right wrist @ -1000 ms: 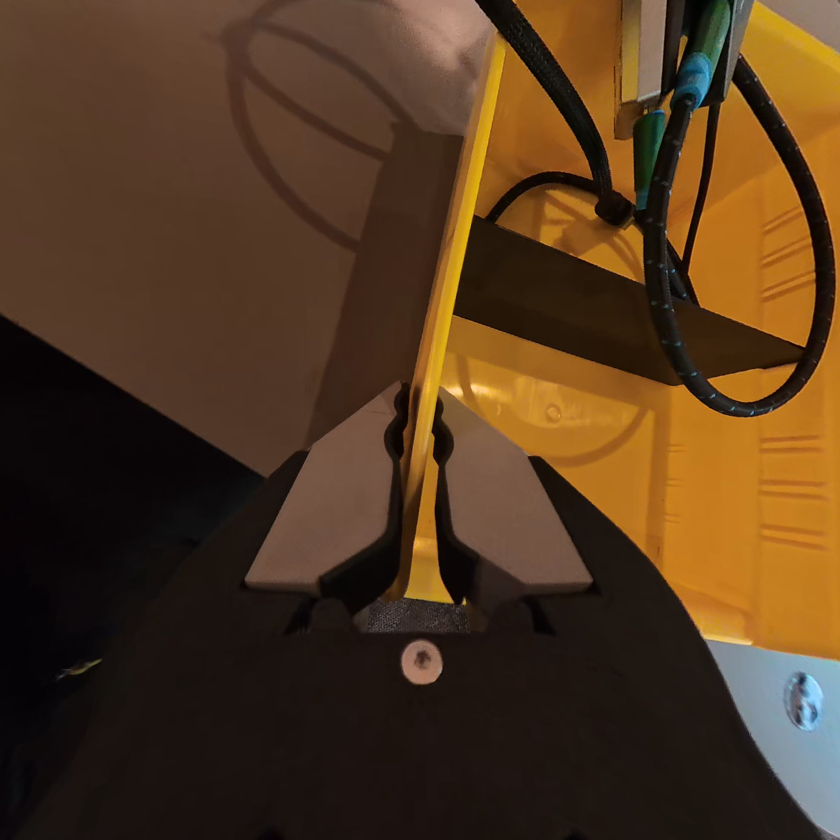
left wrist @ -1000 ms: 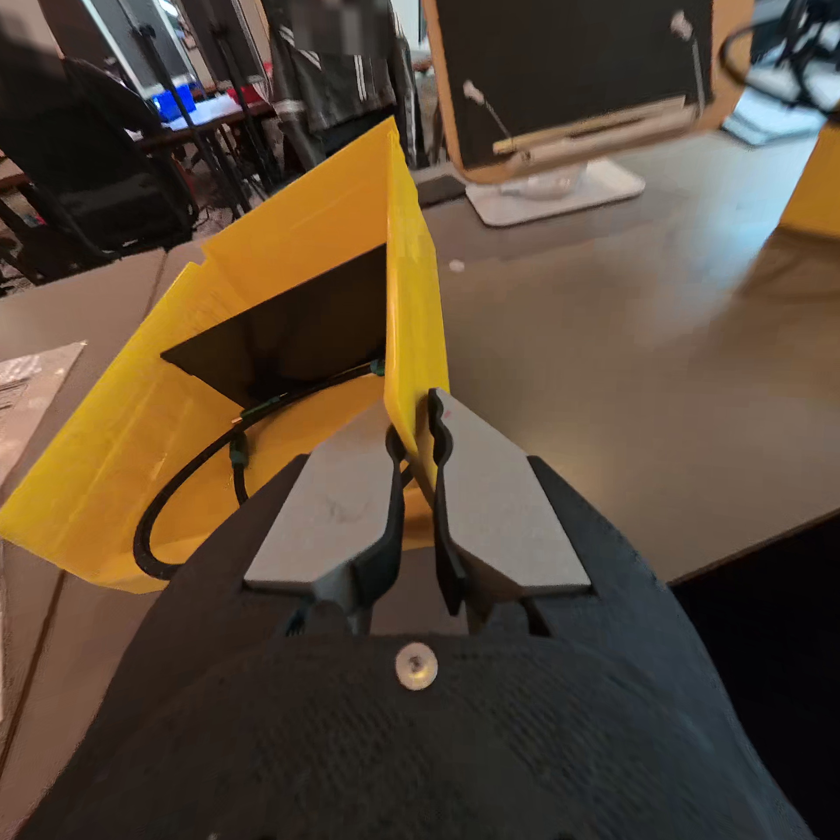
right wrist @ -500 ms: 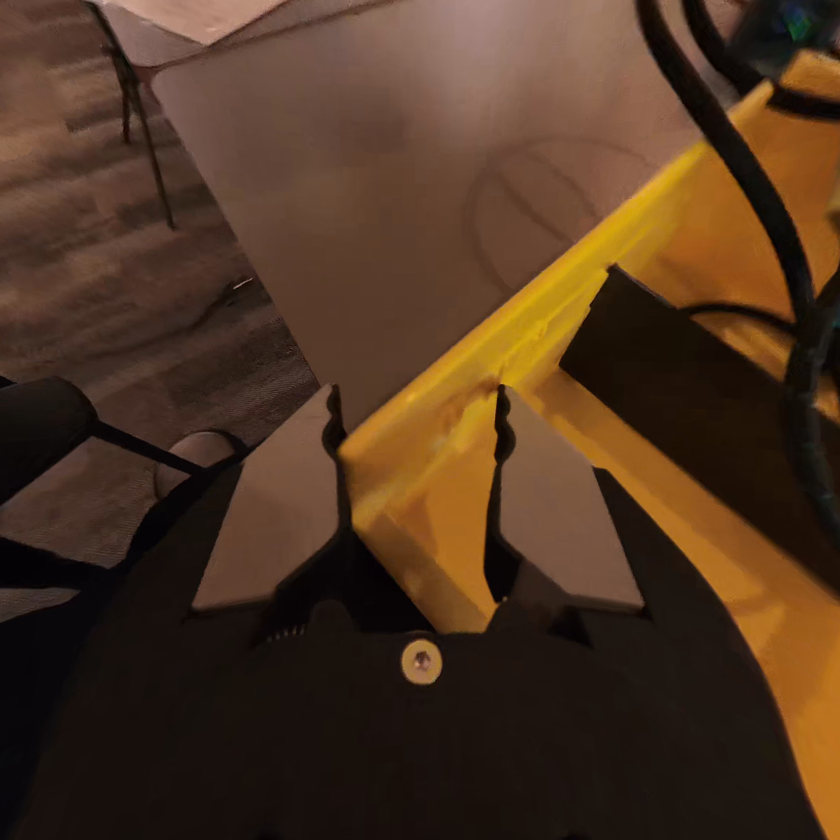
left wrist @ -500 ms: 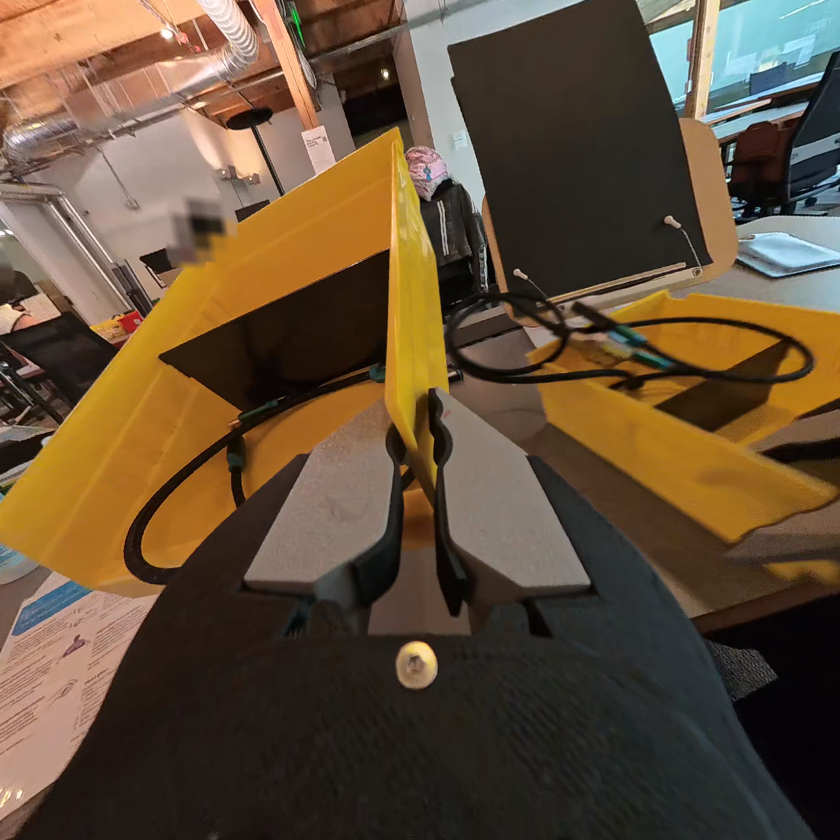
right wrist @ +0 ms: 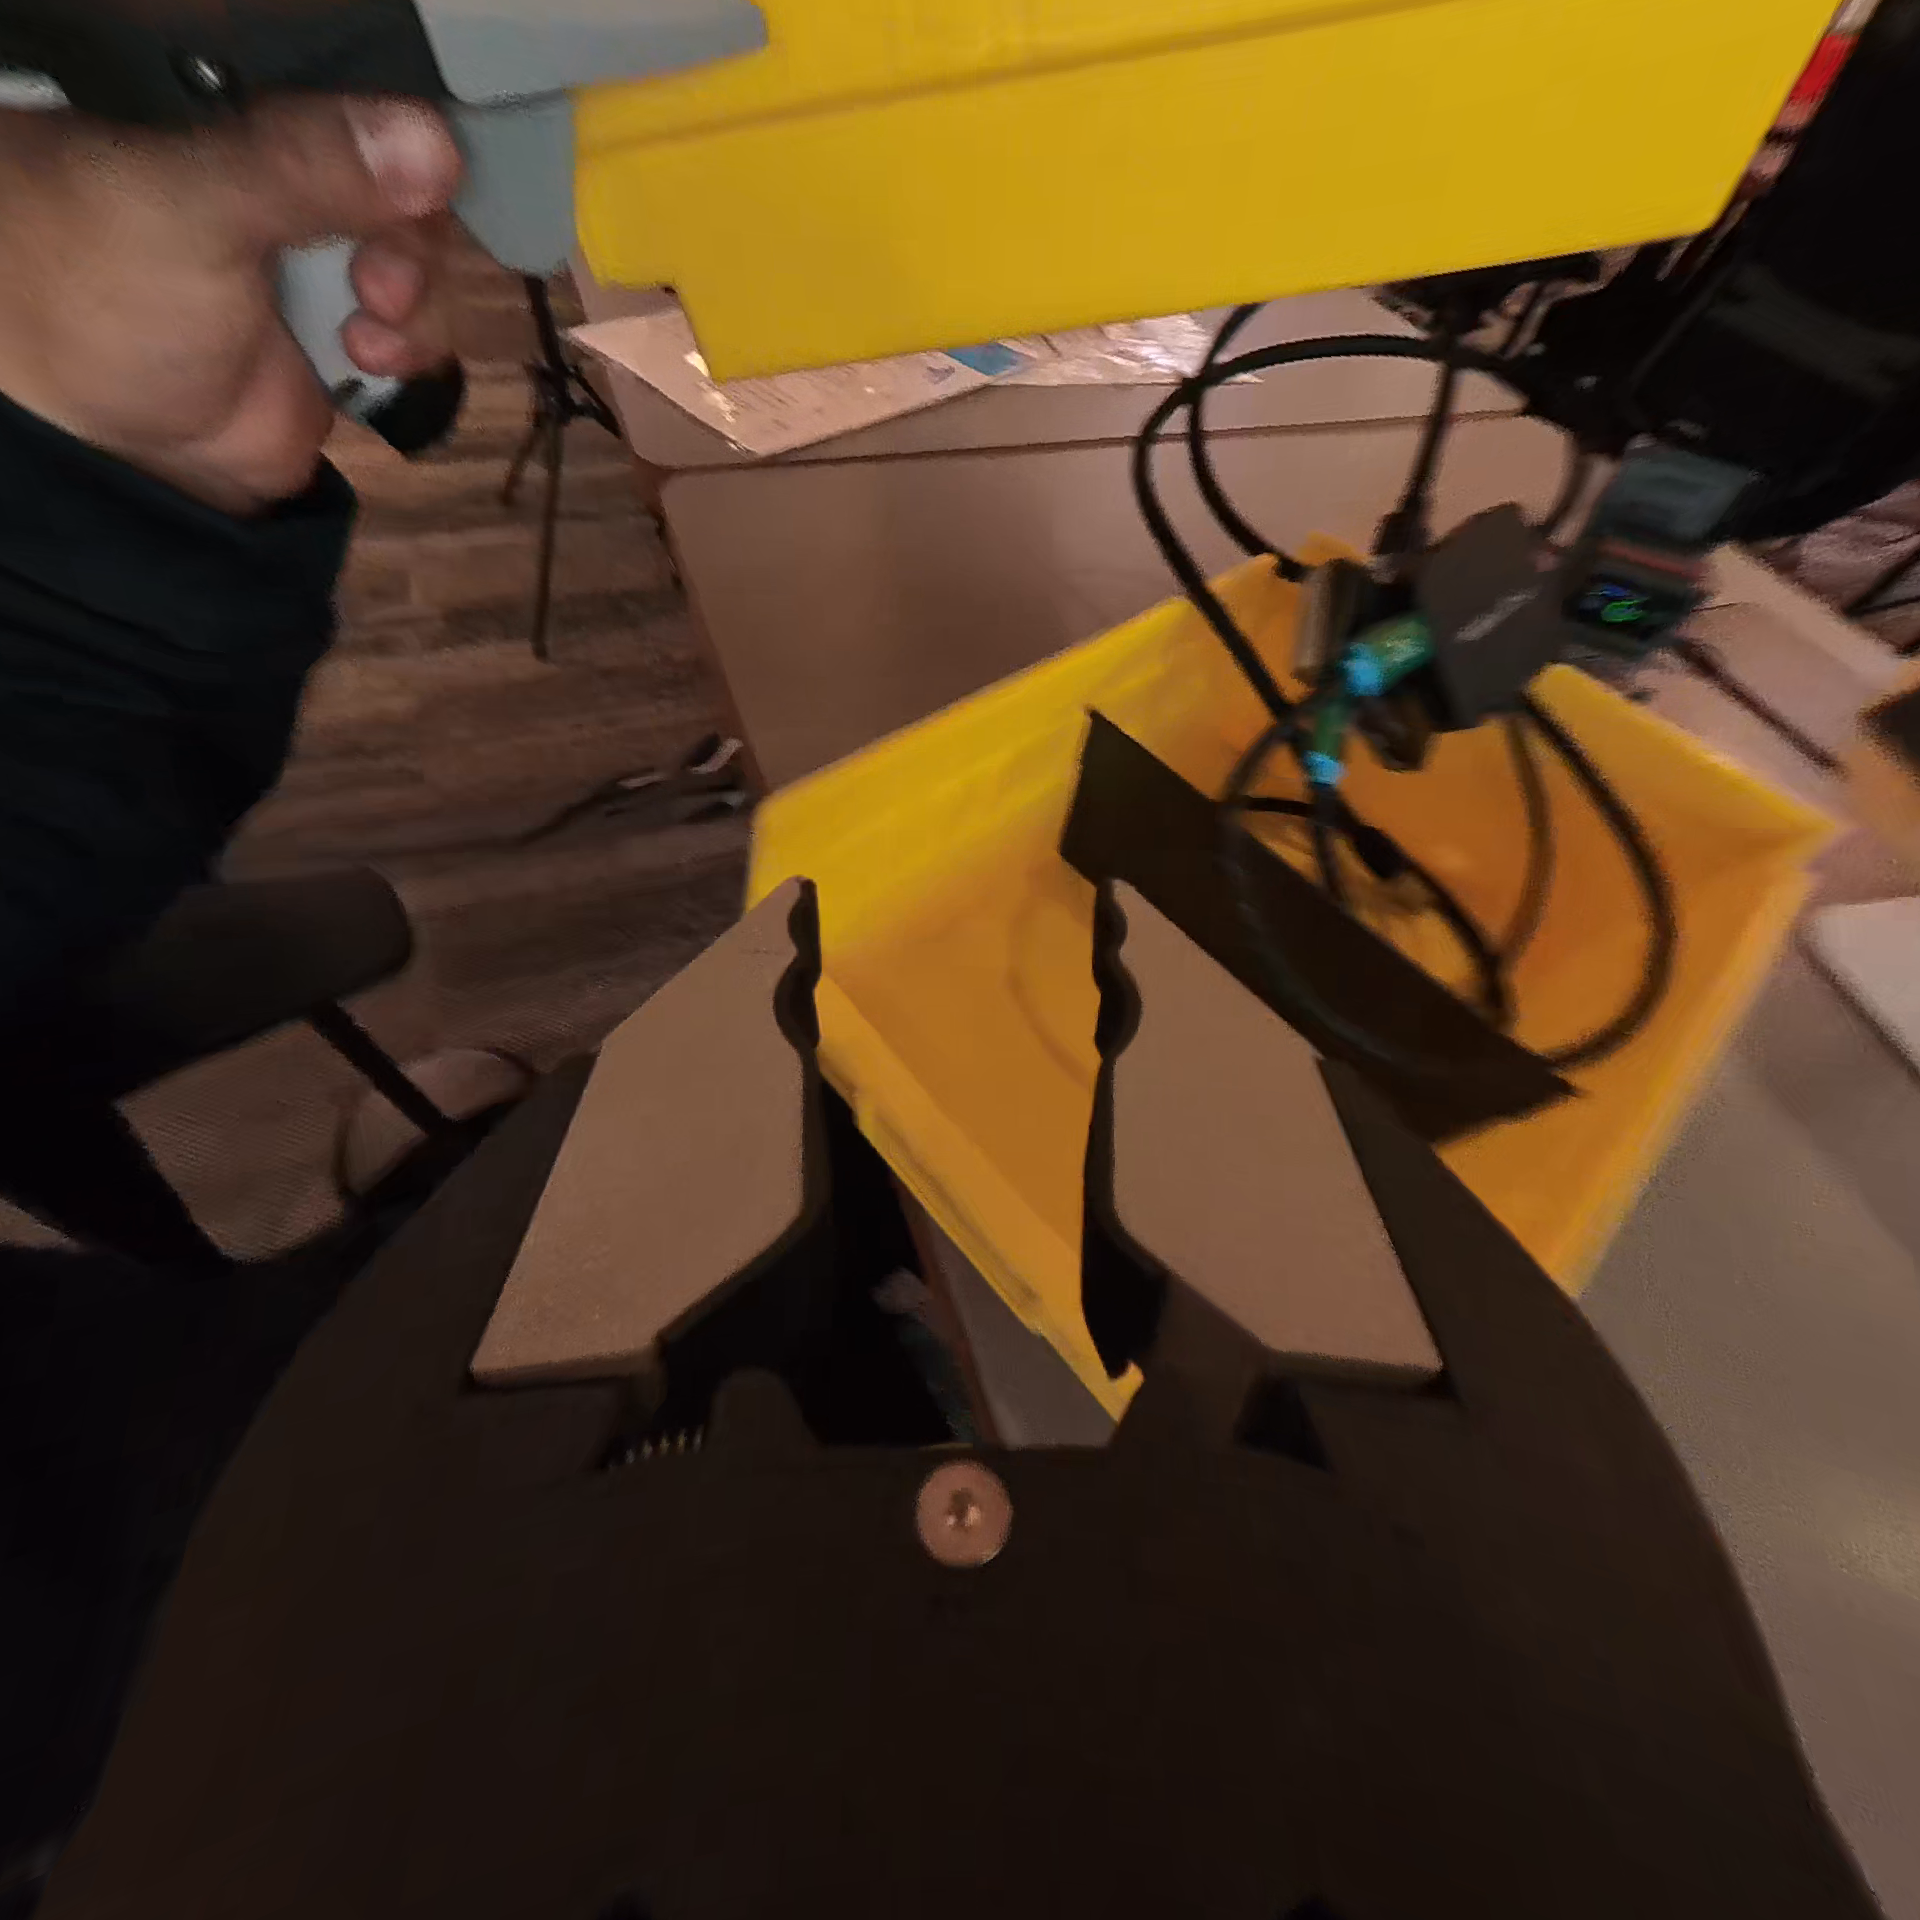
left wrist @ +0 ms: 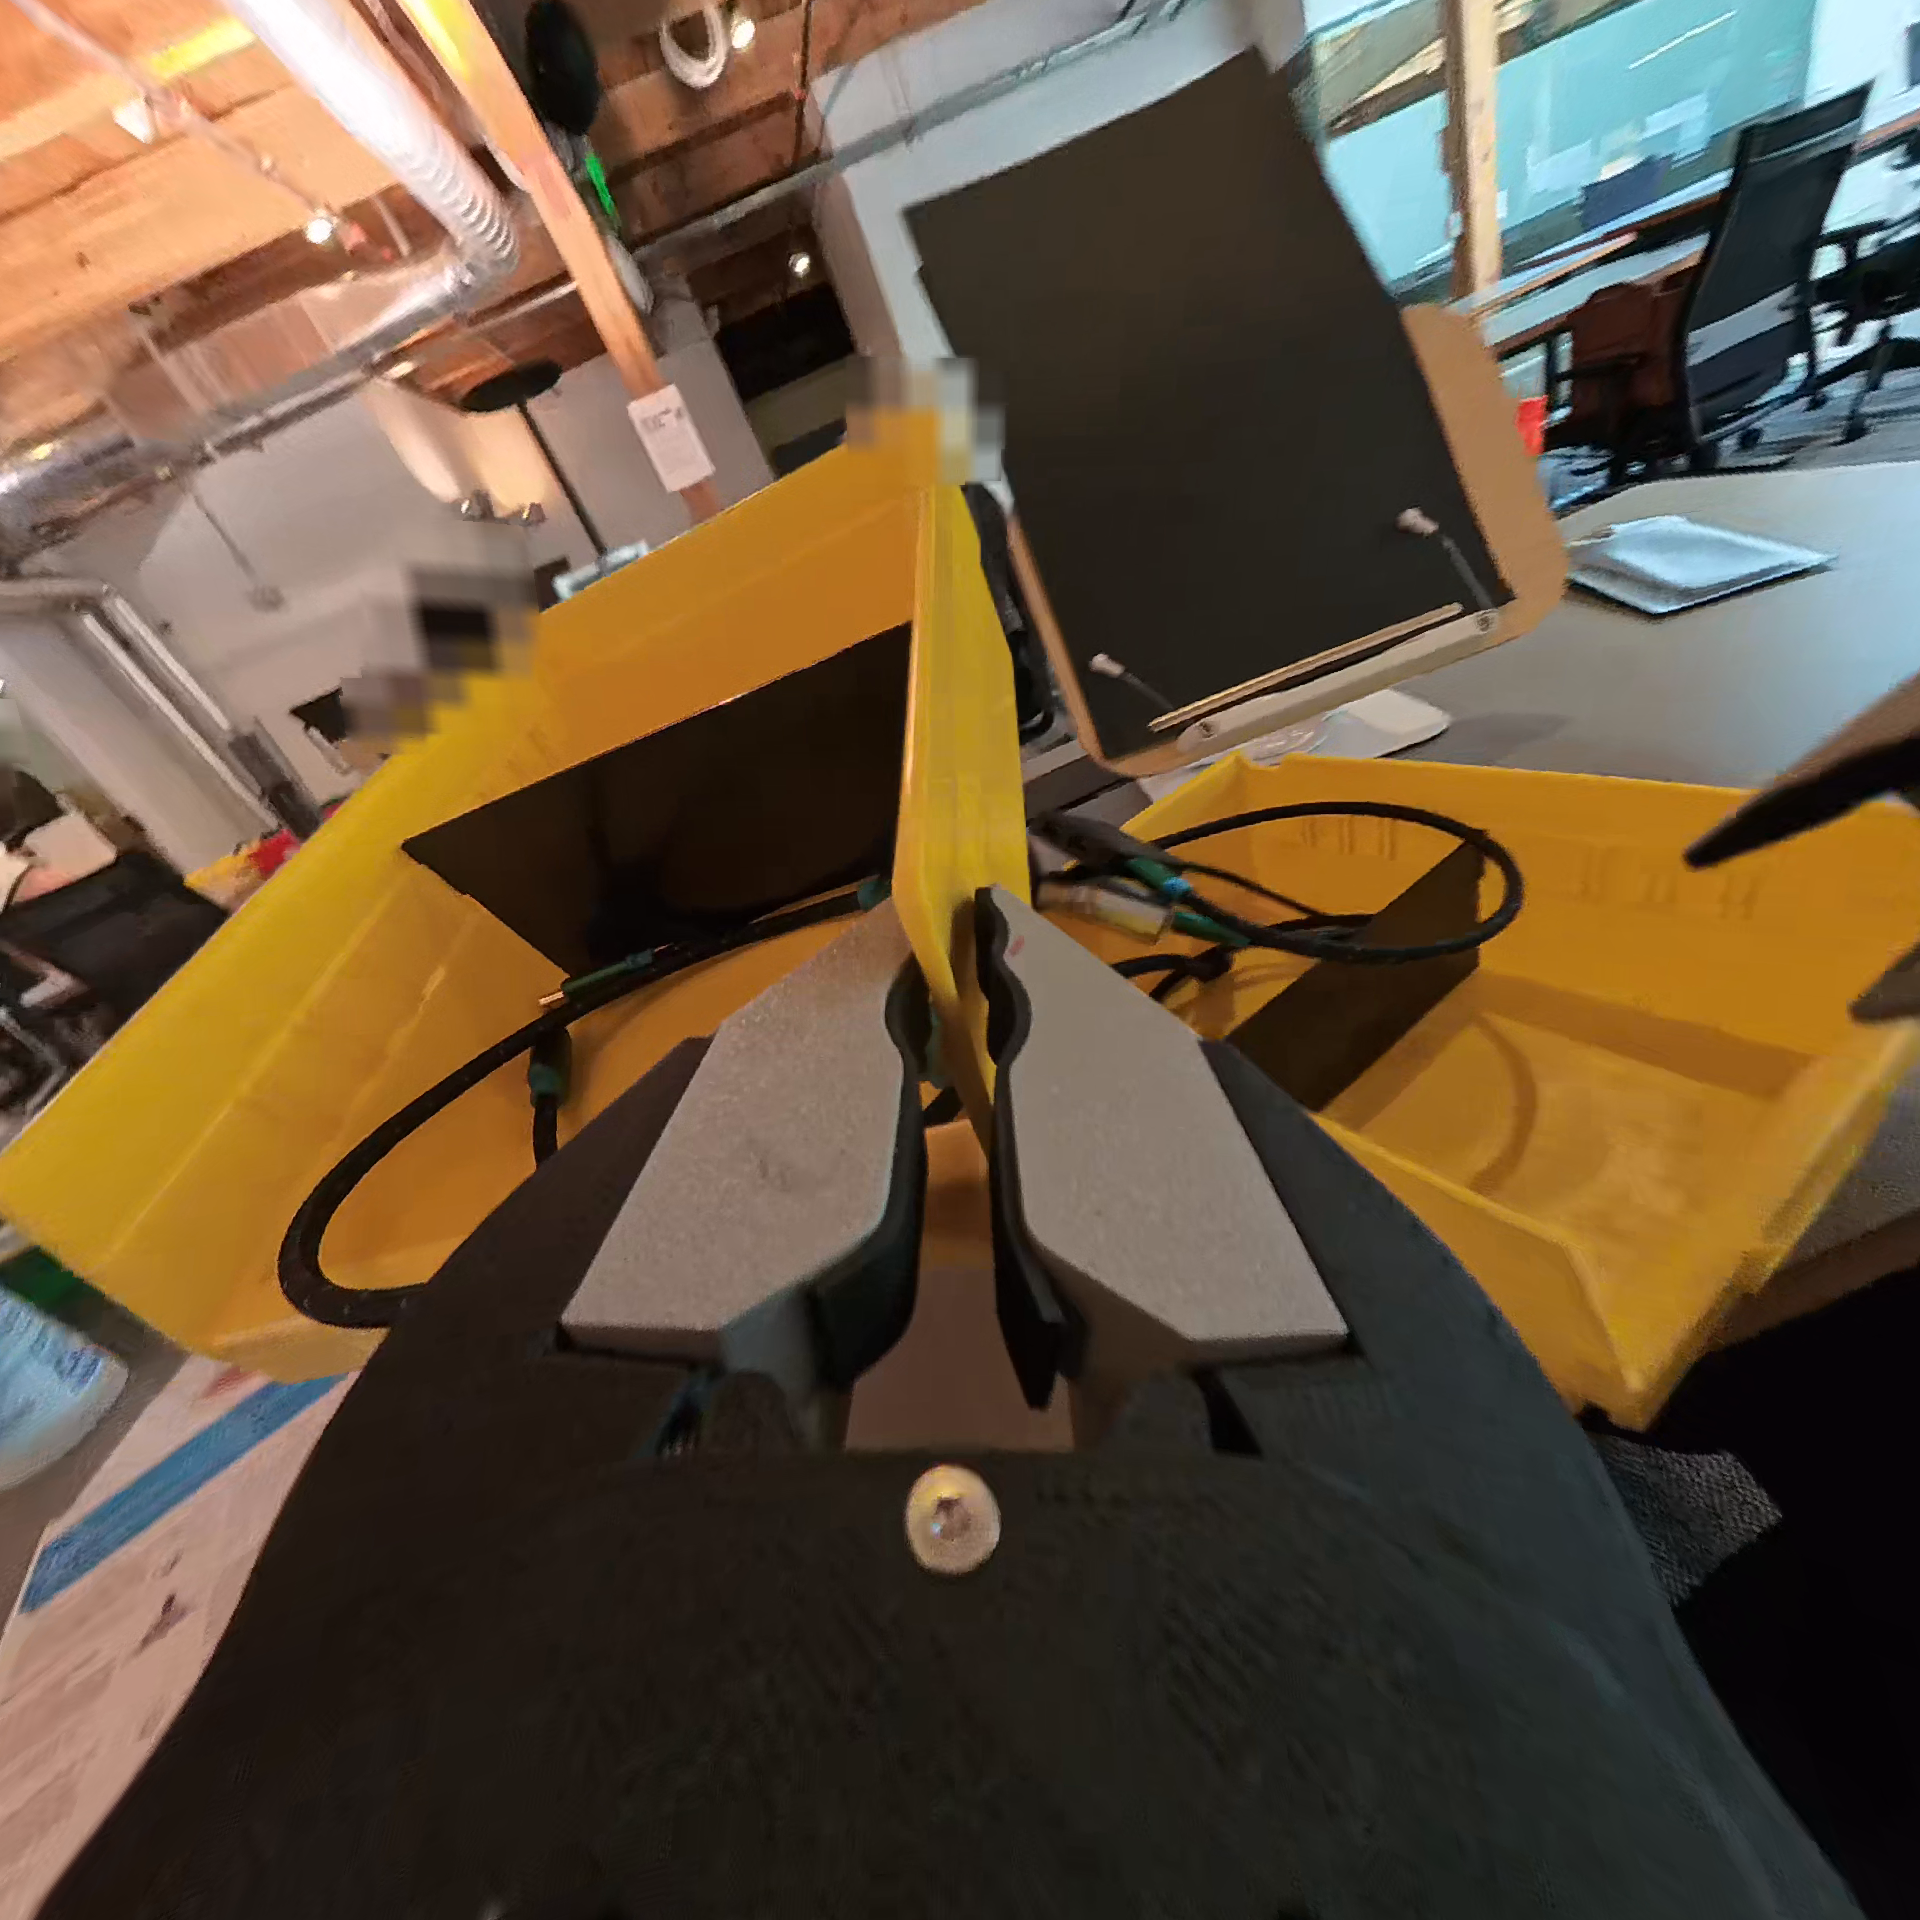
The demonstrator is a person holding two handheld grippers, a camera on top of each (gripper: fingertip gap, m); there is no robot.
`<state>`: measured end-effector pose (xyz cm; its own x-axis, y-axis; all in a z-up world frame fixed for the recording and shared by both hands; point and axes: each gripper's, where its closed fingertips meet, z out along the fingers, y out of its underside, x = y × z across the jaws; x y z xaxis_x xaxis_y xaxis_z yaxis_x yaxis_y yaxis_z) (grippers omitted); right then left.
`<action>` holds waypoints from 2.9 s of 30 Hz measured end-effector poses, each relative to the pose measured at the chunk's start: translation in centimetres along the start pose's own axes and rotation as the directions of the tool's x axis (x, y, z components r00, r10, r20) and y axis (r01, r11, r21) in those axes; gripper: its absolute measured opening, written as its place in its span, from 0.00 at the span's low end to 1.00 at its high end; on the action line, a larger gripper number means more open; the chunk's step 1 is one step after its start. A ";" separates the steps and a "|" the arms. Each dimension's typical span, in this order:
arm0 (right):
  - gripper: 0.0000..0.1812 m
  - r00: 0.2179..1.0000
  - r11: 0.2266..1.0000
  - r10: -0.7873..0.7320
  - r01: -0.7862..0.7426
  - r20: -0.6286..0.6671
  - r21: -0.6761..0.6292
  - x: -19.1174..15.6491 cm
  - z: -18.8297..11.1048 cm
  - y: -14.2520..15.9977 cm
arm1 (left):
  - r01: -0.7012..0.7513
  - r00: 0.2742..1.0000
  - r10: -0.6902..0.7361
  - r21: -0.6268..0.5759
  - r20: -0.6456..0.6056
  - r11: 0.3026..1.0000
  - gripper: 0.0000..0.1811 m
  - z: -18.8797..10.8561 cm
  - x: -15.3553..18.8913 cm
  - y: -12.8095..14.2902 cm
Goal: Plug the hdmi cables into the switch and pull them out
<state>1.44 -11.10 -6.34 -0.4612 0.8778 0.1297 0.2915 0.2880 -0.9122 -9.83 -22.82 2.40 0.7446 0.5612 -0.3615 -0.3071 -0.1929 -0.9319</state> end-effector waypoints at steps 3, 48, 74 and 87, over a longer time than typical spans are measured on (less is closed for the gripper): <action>0.25 0.983 0.988 -0.119 0.103 -0.143 -0.114 4.4 -5.4 1.6 | -0.002 0.997 0.008 0.073 -0.071 0.997 0.01 -0.2 3.0 -2.6; 0.09 0.976 0.825 -0.109 -0.016 -0.187 -0.565 12.0 -17.4 14.6 | -0.491 0.785 0.225 -0.358 -0.577 0.794 0.25 5.7 25.8 13.4; 0.33 0.946 0.850 0.124 -0.257 -0.300 -0.460 14.3 -17.3 14.5 | -0.104 0.940 -0.002 -0.293 -0.342 0.951 0.29 8.3 21.8 8.1; 0.34 0.848 0.850 0.265 -0.430 -0.459 -0.303 19.7 -11.5 15.2 | 0.192 0.976 -0.216 -0.326 -0.037 0.926 0.03 7.7 10.1 13.5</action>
<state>6.41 14.94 -13.17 0.0713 0.9964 0.0463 0.7000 -0.0169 -0.7139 -11.03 -13.57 -13.64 0.8148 0.5592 -0.1527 0.0519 -0.3328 -0.9416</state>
